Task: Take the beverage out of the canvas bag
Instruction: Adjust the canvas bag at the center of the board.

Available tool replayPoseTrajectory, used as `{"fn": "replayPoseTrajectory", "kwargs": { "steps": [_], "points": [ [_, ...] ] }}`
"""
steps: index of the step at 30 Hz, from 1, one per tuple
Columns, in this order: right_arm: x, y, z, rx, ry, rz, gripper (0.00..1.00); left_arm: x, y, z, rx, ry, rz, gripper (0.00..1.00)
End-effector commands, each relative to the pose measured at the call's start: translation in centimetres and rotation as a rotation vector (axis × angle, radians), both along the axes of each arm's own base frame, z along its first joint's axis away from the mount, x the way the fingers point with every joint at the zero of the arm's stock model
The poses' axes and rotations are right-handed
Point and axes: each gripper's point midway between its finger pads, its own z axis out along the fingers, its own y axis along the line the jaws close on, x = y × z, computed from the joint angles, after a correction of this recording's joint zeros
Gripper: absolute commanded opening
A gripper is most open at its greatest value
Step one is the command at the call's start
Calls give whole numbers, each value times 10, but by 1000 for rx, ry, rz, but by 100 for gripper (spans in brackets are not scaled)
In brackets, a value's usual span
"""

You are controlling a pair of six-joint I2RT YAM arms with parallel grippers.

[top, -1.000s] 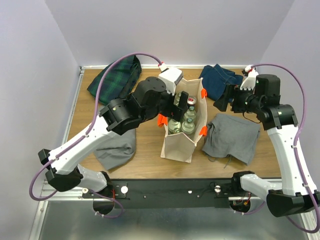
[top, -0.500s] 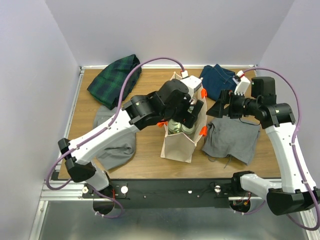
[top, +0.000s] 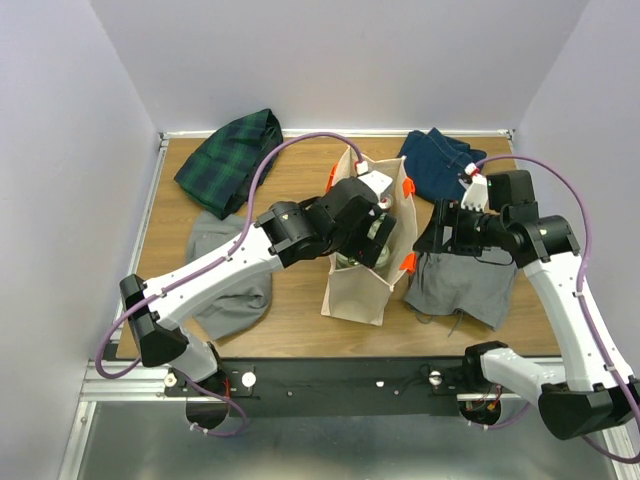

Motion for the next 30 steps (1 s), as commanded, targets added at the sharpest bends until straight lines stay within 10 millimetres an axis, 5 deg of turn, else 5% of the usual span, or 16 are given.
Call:
{"fn": "replayPoseTrajectory", "kwargs": {
  "steps": [1,13,17,30],
  "points": [
    [12,-13,-2,-52,-48,-99,86,12,11,15,-75,-14,84,99],
    [-17,-4,-27,-46,93,5,82,-3,6,-6,-75,102,-14,89],
    [-26,7,-23,12,101,61,82,-11,11,-24,-38,151,-28,82],
    [-42,25,-29,76,145,179,83,-47,28,-36,-58,235,-105,73]
  ]
}}
